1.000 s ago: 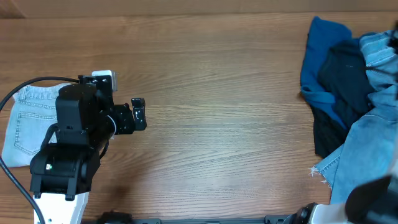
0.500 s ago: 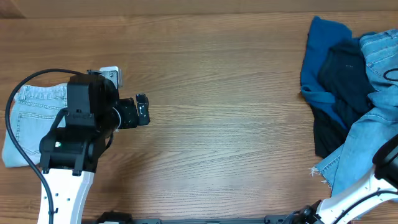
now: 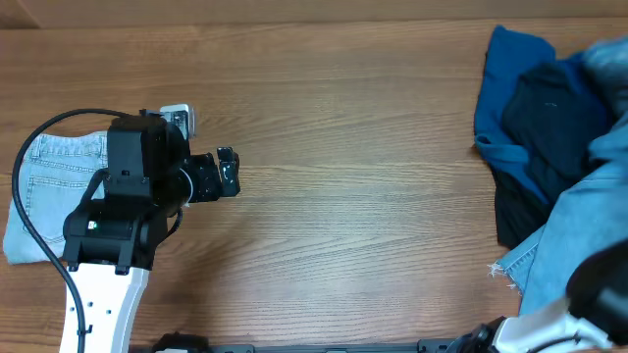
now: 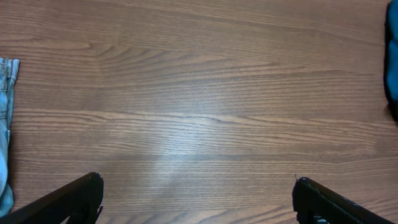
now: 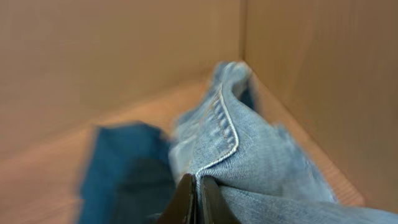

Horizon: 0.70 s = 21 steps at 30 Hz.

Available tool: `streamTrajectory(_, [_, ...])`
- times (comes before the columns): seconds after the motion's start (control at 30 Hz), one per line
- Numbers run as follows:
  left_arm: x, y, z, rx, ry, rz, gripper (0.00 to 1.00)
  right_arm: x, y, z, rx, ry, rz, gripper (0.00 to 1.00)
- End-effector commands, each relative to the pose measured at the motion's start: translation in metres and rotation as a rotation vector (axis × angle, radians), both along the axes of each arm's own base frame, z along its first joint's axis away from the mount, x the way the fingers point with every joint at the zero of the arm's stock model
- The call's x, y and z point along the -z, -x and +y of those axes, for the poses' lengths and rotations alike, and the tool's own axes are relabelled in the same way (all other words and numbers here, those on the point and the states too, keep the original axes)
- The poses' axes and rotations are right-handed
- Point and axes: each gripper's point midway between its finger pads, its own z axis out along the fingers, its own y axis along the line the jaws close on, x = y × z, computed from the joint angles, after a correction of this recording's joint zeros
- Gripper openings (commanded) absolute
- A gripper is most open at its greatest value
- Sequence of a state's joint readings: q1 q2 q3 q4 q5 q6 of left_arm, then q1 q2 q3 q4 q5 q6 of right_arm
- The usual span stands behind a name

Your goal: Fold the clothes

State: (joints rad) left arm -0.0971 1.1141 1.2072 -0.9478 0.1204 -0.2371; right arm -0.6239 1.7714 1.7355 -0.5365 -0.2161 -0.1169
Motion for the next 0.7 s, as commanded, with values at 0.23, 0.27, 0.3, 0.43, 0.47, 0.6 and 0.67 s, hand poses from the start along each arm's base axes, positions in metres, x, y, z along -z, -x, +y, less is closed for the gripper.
streamTrajectory(0.23, [-0.009, -0.004, 0.0, -0.011, 0.016, -0.019, 1.0, -0.036, 0.043, 0.345, -1.072, -0.108, 0.078, 0.04])
streamTrajectory(0.27, [-0.009, -0.004, 0.0, -0.011, 0.015, -0.02, 1.0, -0.022, 0.056, 0.383, -1.171, -0.125, 0.146, 0.04])
streamTrajectory(0.3, [-0.009, -0.004, 0.0, -0.011, 0.015, -0.02, 1.0, -0.007, 0.068, 0.414, -1.242, -0.143, 0.214, 0.04])
streamTrajectory(0.43, [-0.01, -0.005, 0.002, -0.017, 0.004, -0.028, 1.0, 0.042, 0.102, 0.482, -1.366, -0.081, 0.449, 0.27])
streamTrajectory(0.47, [-0.01, -0.005, 0.003, -0.02, 0.002, -0.028, 1.0, 0.047, 0.102, 0.477, -1.329, -0.02, 0.478, 0.65])
streamTrajectory(0.6, [-0.014, -0.011, 0.008, -0.042, -0.019, -0.056, 1.0, 0.028, 0.069, 0.411, -0.92, 0.045, 0.452, 0.88])
streamTrajectory(0.67, [-0.018, -0.017, 0.007, -0.042, -0.014, -0.083, 1.0, 0.02, 0.059, 0.366, -0.721, 0.022, 0.435, 0.91])
